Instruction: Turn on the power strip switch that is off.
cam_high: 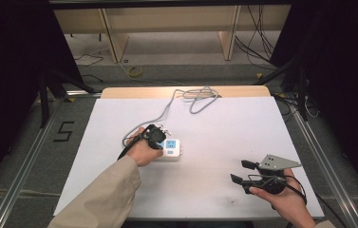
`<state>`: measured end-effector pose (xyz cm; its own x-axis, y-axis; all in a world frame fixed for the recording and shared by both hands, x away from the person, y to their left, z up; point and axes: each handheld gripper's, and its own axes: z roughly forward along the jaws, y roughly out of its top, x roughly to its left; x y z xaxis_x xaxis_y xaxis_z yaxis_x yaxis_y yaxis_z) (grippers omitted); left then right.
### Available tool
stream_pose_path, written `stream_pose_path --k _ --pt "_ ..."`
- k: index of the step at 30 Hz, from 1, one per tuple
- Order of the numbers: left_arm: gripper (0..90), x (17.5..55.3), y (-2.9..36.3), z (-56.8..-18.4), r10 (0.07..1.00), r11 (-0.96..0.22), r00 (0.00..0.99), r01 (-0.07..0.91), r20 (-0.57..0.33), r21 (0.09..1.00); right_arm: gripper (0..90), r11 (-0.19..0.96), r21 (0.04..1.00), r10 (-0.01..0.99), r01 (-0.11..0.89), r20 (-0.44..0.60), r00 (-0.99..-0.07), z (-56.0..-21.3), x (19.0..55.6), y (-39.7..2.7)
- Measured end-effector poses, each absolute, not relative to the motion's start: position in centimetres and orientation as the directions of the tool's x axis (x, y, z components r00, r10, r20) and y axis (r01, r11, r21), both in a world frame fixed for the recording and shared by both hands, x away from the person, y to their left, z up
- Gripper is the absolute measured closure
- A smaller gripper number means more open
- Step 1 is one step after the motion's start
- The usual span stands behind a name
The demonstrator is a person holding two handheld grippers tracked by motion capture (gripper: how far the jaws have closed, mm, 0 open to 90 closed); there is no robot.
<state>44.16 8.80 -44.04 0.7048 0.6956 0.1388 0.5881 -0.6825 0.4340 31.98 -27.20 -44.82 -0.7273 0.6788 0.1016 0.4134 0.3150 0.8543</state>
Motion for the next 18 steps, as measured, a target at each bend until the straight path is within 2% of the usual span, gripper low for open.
stream_pose_path --k 18 --pt "89.9 44.22 9.15 -44.08 0.703 -0.658 0.703 0.587 0.105 0.471 31.3 0.316 0.855 0.678 0.411 0.100 -0.728 -44.82 32.00 -27.22"
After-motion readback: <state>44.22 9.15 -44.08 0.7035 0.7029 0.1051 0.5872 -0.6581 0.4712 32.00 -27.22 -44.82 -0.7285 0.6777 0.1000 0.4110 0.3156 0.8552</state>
